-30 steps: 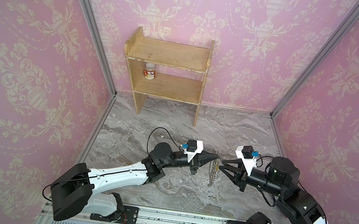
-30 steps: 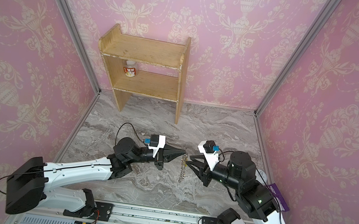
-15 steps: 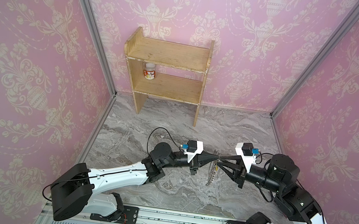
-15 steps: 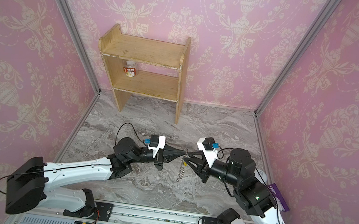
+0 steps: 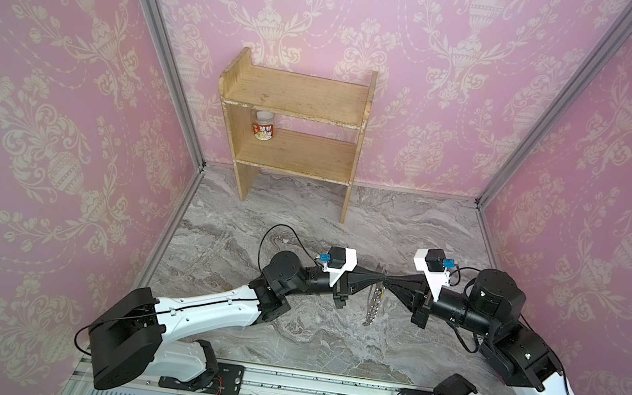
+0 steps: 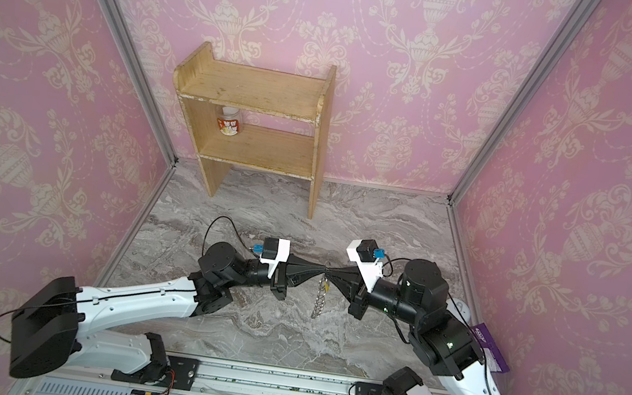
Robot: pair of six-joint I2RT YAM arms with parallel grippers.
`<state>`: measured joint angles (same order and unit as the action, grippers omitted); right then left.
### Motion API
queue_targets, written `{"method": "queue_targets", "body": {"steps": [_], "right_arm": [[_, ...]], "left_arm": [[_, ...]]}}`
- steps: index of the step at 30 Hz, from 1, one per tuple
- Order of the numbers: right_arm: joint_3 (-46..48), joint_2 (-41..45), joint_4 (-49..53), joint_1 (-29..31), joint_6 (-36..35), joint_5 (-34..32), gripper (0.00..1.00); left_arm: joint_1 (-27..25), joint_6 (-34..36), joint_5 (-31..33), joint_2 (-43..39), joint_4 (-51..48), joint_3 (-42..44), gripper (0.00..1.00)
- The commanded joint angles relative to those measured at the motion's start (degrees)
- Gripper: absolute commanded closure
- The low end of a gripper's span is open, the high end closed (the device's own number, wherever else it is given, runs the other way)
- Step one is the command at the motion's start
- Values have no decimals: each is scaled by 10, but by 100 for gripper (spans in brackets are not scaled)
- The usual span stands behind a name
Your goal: Put the keys on the keyring
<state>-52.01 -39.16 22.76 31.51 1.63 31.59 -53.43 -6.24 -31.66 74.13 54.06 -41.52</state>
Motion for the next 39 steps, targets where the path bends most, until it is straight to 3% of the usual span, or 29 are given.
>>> {"method": "queue_targets", "body": {"steps": [1, 5, 9, 13, 24, 39], "right_arm": [[6, 4, -10, 1, 5, 29, 98], [-11, 0, 26, 2, -20, 23, 100], [-61, -23, 130, 1, -84, 6, 100], [-99, -39, 198, 1, -127, -11, 100], [-148, -83, 248, 6, -172, -18, 100], [-168, -102, 235, 12, -164, -15, 100]], "left_arm": [[-2, -12, -4, 0, 27, -22, 100], [-2, -11, -6, -4, -1, -22, 99], [4, -7, -2, -38, -97, -28, 65], [13, 25, -17, -66, -255, -66, 56], [15, 78, -70, -49, -440, -141, 69], [13, 87, -85, -25, -444, -159, 83]]}}
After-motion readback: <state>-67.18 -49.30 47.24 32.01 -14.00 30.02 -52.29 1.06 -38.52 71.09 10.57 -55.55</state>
